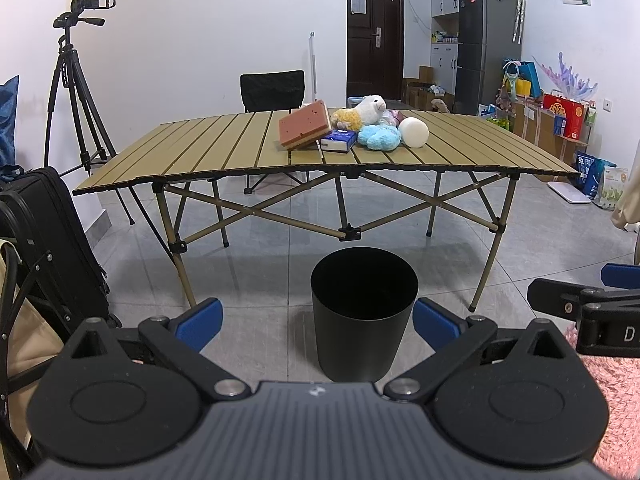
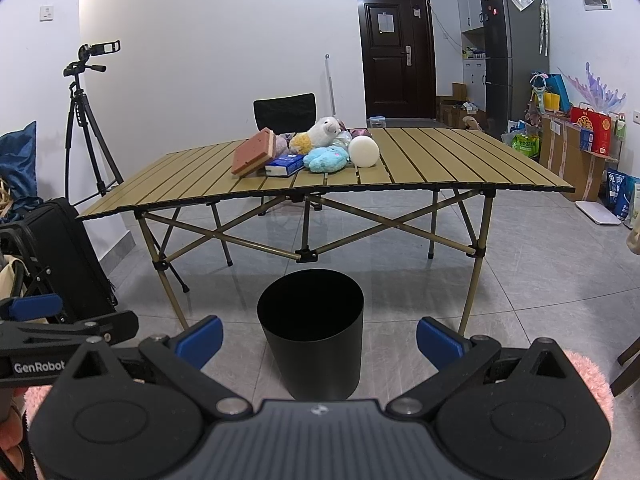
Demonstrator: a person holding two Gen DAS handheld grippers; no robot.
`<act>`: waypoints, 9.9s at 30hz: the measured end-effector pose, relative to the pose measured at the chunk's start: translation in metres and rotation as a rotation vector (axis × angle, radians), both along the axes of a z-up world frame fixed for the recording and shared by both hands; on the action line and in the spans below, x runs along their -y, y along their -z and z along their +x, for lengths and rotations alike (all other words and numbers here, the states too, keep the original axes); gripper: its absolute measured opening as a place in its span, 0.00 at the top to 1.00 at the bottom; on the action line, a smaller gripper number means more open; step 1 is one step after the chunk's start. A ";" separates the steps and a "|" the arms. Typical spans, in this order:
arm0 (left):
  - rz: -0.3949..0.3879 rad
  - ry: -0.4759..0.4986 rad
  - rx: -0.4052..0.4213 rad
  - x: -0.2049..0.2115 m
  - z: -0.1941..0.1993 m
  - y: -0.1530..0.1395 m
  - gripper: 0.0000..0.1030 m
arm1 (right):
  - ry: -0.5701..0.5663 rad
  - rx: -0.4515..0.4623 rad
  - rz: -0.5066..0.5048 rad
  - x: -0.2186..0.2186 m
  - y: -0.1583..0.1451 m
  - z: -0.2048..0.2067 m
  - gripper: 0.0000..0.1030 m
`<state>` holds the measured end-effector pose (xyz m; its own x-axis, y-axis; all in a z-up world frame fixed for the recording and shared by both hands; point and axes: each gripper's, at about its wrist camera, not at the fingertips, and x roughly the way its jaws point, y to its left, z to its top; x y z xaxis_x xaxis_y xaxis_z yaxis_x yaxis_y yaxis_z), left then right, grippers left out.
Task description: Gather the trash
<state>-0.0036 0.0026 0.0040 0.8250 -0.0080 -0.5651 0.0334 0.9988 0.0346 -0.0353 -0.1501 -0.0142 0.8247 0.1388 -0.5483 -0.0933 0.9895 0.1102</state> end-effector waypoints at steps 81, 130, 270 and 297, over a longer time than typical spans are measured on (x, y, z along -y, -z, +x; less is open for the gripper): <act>-0.092 -0.149 0.072 -0.027 0.362 -0.016 0.00 | 0.011 0.281 -0.062 -0.007 -0.003 0.358 0.00; -0.219 -0.079 0.056 -0.034 0.457 0.024 0.03 | 0.102 0.214 0.000 0.003 0.054 0.448 0.00; 0.025 -0.050 -0.590 -0.006 0.256 0.208 0.03 | -0.060 -0.499 -0.061 -0.008 0.215 0.274 0.45; -0.005 -0.166 -0.613 -0.043 0.277 0.216 0.03 | -0.163 -0.501 -0.087 -0.075 0.198 0.366 0.45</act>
<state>0.2732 0.0459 -0.2117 0.3419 0.0887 -0.9355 -0.1100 0.9925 0.0539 0.3310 -0.0749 -0.2124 0.4305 0.1794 -0.8846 -0.2035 0.9741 0.0985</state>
